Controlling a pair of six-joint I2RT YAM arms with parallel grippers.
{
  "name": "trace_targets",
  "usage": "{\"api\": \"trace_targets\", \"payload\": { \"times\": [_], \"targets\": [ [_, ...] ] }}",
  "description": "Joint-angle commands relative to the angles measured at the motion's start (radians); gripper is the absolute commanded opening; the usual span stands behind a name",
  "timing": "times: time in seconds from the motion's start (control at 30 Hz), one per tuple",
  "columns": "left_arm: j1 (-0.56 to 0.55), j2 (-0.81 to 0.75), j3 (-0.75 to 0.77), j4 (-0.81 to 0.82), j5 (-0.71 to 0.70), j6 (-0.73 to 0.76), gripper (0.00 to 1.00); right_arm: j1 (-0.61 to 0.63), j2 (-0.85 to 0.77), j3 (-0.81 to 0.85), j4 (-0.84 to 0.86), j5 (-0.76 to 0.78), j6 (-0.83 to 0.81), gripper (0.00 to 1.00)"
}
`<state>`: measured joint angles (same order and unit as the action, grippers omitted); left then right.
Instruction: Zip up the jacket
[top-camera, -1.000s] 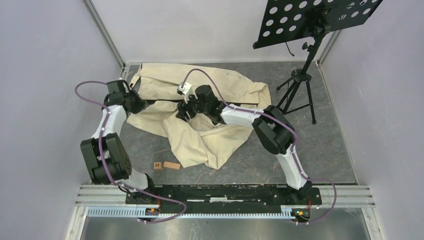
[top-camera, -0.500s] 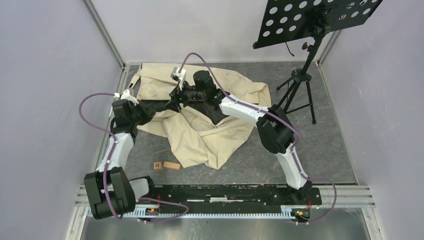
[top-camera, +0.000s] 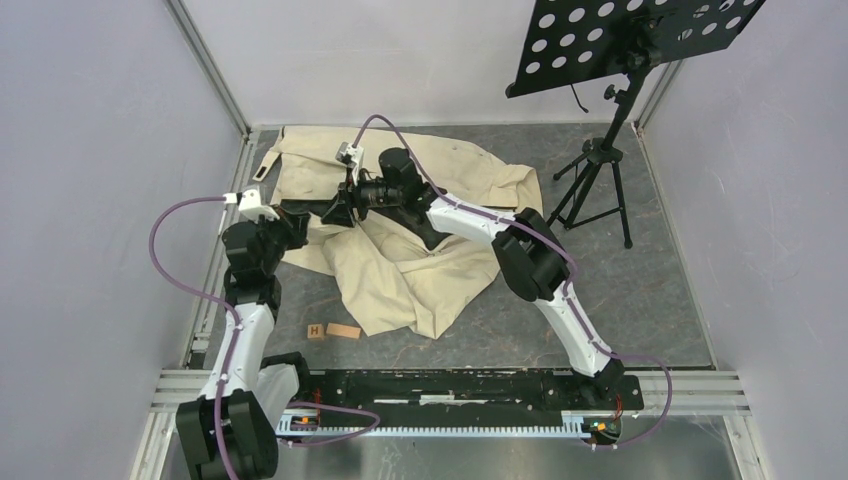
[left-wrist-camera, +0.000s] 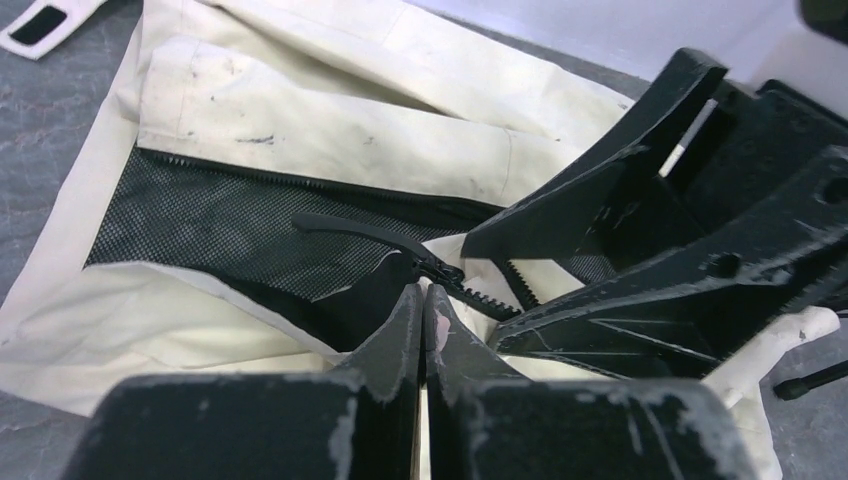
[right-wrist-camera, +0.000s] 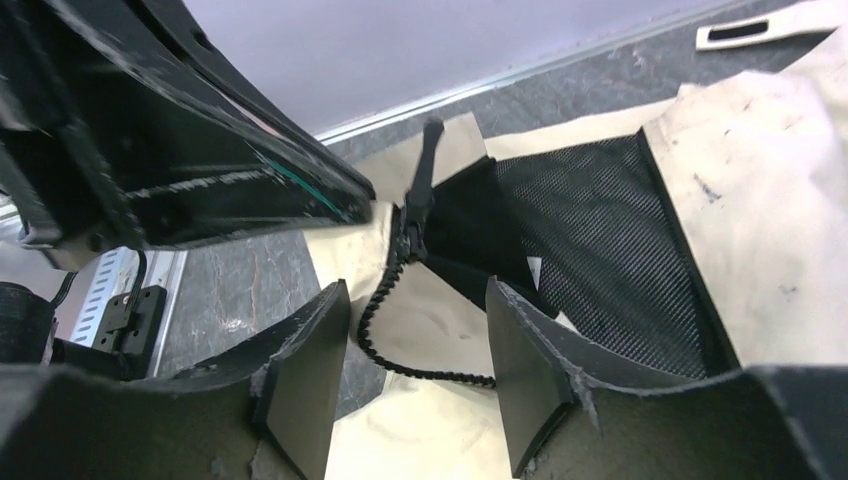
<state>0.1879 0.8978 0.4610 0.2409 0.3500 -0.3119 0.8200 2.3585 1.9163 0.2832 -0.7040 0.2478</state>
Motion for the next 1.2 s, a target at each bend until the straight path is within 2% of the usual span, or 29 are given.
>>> {"api": "trace_targets", "payload": {
  "times": [0.0, 0.27, 0.37, 0.53, 0.67, 0.7, 0.73, 0.8, 0.93, 1.0, 1.07, 1.17],
  "targets": [
    [-0.005, -0.034, -0.020, 0.131, 0.047, 0.045, 0.02, 0.001, -0.001, 0.009, 0.100, -0.059, 0.075, 0.53],
    [-0.005, -0.048, -0.033, 0.179, 0.107, 0.045, 0.02, 0.002, -0.004, -0.062, 0.251, -0.111, 0.185, 0.47],
    [-0.006, -0.053, -0.037, 0.187, 0.109, 0.039, 0.02, -0.001, -0.006, -0.074, 0.260, -0.112, 0.191, 0.34],
    [-0.005, -0.053, -0.037, 0.189, 0.108, 0.022, 0.02, -0.008, -0.050, -0.194, 0.471, -0.129, 0.289, 0.00],
    [-0.004, -0.056, -0.024, 0.141, 0.050, -0.060, 0.02, -0.010, -0.066, -0.235, 0.556, -0.117, 0.304, 0.00],
    [-0.001, -0.060, -0.005, 0.080, 0.007, -0.105, 0.07, -0.010, -0.071, -0.241, 0.560, -0.111, 0.295, 0.00],
    [0.004, -0.065, 0.012, 0.027, -0.033, -0.155, 0.23, -0.010, -0.073, -0.244, 0.559, -0.113, 0.281, 0.00],
    [0.021, -0.083, 0.022, -0.044, -0.032, -0.238, 0.44, -0.010, -0.071, -0.235, 0.543, -0.121, 0.259, 0.00],
    [0.041, -0.098, 0.051, -0.141, 0.024, -0.343, 0.67, -0.011, -0.061, -0.218, 0.523, -0.149, 0.228, 0.00],
    [0.081, -0.079, 0.076, -0.160, 0.122, -0.386, 0.71, -0.011, -0.061, -0.223, 0.530, -0.162, 0.223, 0.00],
    [0.159, -0.040, 0.089, -0.126, 0.292, -0.442, 0.72, -0.012, -0.058, -0.222, 0.526, -0.169, 0.225, 0.00],
    [0.197, 0.011, 0.093, -0.083, 0.439, -0.464, 0.71, -0.011, -0.056, -0.220, 0.527, -0.172, 0.242, 0.00]
  ]
}}
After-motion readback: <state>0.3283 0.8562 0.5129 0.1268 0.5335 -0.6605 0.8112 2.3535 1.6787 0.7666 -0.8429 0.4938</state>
